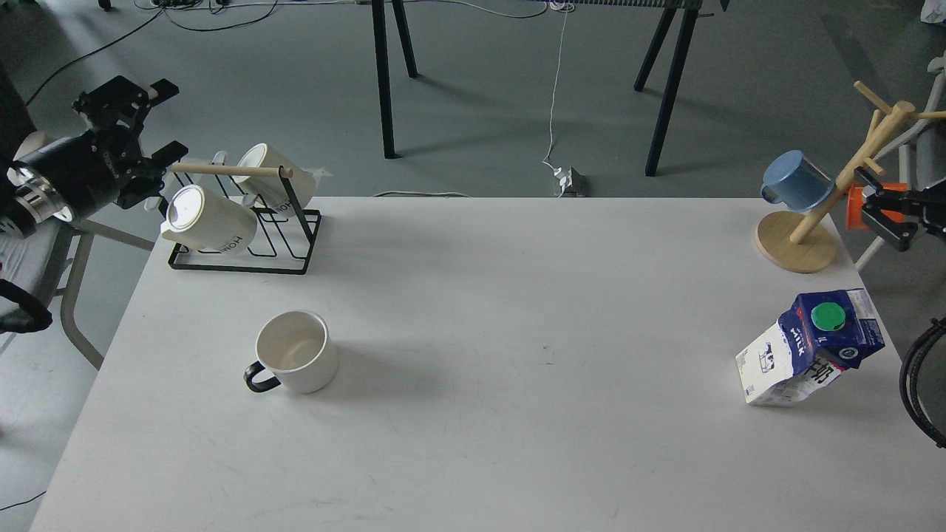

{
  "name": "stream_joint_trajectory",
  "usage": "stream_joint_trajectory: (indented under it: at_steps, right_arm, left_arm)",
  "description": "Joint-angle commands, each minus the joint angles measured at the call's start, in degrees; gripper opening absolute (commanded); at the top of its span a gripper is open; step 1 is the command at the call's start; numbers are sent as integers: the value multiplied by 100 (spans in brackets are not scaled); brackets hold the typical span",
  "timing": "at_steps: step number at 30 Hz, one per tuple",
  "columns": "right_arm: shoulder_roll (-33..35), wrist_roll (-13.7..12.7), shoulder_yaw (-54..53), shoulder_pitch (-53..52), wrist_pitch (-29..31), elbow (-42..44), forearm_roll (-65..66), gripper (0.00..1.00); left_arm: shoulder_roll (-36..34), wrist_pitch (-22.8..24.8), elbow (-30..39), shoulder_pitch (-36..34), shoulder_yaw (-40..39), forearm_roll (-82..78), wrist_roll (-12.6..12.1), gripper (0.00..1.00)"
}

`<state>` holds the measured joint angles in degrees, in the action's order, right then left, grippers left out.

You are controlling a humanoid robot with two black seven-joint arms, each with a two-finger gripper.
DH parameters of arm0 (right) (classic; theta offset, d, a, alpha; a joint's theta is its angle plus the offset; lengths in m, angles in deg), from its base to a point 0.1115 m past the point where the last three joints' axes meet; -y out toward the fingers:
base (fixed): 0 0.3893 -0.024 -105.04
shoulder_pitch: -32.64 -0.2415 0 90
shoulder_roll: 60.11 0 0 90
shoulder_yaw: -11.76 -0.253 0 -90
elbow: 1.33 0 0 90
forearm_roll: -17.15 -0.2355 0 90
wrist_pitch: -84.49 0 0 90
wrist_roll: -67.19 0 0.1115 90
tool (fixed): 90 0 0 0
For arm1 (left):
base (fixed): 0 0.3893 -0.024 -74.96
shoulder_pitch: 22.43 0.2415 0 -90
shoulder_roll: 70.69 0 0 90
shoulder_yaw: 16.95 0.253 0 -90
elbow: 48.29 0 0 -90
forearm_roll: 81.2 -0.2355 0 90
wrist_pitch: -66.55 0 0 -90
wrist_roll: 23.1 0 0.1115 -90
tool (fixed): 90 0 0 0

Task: Place cup and milk with both arms
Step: 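Reach the left gripper toward the white mug on the table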

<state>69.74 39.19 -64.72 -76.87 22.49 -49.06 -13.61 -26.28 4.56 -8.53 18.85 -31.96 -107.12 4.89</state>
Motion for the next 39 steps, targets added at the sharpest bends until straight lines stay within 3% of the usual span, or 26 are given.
stream_joint_trajectory:
  at_steps: [1,10,16,20,26,30,39]
  right_arm:
    - [-3,0,90,0,0,18,0,98]
    - [-3,0,81,0,0,9,0,98]
    - [-3,0,72,35,0,-26,0,98]
    - [-3,0,55,70,0,0,0,98]
    - [-3,0,55,201,0,27,0,98]
    - [-3,0,55,246,0,44,0,98]
    - [-3,0,64,272,0,53,0,98]
  left_arm:
    - [41,-1,-12,134,-11,455,1,100]
    - [-46,-1,-276,169,50,668,1,100]
    - [-644,-1,-83,152,-2,-1149,1,100]
    - [-871,-1,513,170,77,-2264,1,100]
    - [-1540,-1,1937,301,130,-5339,1,98]
    - [-1479,-198,2053,573,227,-6187,1,99]
    - [-812,-340,2036,662,227,-6319,1,99]
